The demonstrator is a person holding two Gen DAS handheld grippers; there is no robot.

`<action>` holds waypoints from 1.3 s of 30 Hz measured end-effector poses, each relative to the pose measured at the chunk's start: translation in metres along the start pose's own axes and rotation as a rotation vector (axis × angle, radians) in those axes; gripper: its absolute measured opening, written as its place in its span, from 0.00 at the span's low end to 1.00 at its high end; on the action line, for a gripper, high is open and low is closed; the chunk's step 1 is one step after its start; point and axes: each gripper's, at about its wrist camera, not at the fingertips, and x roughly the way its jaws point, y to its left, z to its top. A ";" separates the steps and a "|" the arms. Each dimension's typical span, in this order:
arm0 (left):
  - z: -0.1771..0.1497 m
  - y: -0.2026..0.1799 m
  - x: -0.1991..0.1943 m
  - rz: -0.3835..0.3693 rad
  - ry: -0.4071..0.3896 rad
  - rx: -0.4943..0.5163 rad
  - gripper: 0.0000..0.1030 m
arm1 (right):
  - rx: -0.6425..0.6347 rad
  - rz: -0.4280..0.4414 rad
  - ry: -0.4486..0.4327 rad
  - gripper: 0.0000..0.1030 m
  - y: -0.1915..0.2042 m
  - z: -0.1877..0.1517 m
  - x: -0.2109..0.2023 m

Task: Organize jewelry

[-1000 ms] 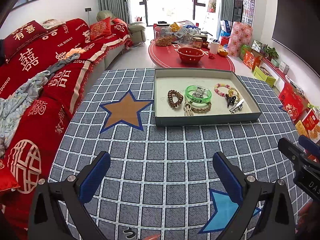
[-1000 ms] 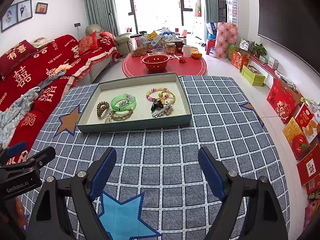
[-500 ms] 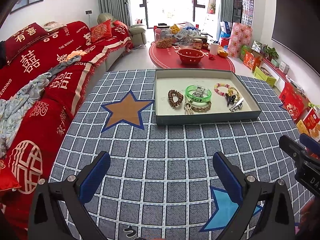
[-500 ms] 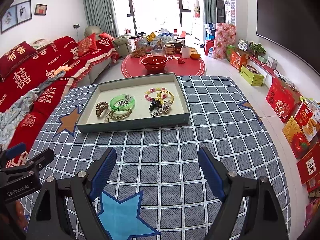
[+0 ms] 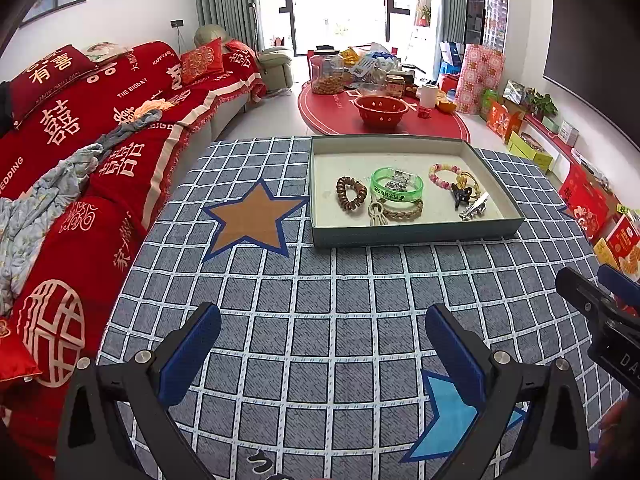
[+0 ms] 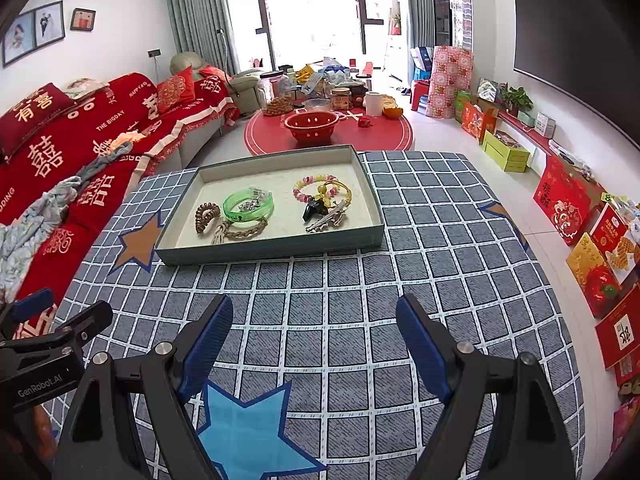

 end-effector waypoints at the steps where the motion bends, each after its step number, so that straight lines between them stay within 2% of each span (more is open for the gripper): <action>1: 0.000 0.000 0.000 -0.001 0.000 0.000 1.00 | 0.000 0.000 0.000 0.83 0.000 0.000 0.000; 39: -0.004 -0.005 0.004 -0.002 0.010 0.008 1.00 | 0.005 0.001 0.001 0.83 0.000 -0.002 0.001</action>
